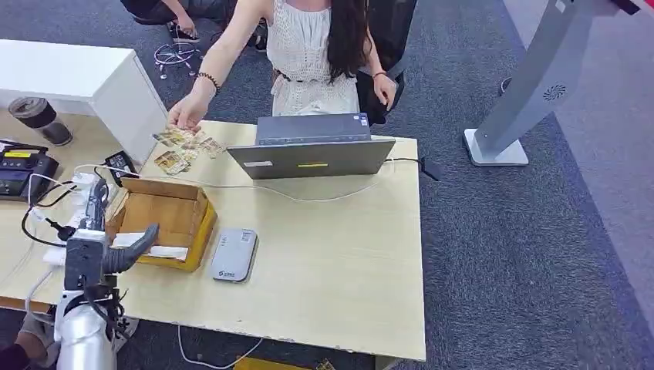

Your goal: Pass the card to the sensor for recognition and then transmit it.

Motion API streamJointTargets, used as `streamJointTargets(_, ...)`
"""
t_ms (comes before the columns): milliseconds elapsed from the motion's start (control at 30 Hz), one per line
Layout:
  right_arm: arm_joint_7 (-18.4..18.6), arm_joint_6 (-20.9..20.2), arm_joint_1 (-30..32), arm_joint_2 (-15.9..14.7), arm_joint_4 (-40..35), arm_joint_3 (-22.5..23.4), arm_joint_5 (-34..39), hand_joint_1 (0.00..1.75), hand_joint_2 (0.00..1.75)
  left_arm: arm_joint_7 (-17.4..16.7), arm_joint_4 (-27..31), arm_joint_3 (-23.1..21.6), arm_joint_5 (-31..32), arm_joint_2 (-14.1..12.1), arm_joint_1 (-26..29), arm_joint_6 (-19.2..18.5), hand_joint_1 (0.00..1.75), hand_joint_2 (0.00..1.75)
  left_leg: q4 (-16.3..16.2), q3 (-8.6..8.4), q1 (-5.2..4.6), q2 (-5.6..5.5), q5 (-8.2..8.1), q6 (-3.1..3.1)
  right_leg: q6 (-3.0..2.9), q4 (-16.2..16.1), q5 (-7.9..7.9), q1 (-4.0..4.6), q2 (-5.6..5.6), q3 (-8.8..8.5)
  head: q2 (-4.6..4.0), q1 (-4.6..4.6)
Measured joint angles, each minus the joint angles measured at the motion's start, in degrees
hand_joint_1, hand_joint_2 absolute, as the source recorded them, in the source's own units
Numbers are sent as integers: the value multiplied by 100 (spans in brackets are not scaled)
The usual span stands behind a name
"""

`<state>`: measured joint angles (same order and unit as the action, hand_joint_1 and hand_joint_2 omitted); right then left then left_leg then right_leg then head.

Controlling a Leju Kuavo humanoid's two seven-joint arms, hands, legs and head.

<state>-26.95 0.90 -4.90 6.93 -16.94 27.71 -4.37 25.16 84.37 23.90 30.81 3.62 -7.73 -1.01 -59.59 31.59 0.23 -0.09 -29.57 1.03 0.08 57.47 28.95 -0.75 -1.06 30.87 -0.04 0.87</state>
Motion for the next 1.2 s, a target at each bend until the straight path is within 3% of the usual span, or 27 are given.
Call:
streamJointTargets(733, 451, -22, -209, 160, 111, -63, -422, 0, 0, -1406, -1773, -1951, 2838, -1050, -1703, 1719, 0, 175, -1, 1, 1, 2, 3, 2, -1, 4, -3, 0, -3, 1, 0, 0)
streamJointTargets(1200, 831, 48, -327, 195, 201, -201, -734, 0, 0, -2322, -2913, -3126, 4650, -1538, -2742, 2777, 0, 175, -3, 3, 1, 0, 5, 5, -1, 7, -4, 0, -2, 1, 0, 0)
